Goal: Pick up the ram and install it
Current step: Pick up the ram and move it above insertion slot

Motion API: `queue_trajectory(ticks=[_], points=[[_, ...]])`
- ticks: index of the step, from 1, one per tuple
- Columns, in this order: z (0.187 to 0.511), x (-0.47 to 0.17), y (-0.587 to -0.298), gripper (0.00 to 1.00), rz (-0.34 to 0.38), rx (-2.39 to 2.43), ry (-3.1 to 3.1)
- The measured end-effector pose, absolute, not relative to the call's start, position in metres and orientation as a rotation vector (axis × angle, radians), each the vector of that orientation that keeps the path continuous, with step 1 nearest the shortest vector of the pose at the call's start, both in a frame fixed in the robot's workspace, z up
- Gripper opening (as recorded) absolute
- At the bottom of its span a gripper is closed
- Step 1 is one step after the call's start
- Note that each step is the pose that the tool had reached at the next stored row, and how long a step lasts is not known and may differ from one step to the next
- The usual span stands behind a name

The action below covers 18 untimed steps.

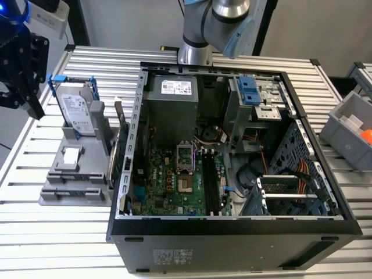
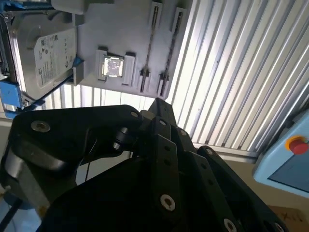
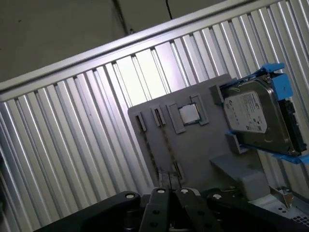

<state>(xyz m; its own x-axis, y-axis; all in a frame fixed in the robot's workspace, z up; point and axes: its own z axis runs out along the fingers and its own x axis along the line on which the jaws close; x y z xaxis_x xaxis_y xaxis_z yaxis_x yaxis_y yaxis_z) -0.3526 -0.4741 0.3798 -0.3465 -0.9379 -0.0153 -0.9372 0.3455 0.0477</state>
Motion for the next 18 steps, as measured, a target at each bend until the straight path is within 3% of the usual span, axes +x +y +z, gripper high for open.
queue_trajectory(ticks=[9, 18], points=[[0.3798, -0.3527, -0.4741, 0.00, -0.068, 1.945, -2.450], [0.3791, -0.3526, -0.4742, 0.00, -0.003, 2.128, -2.358]])
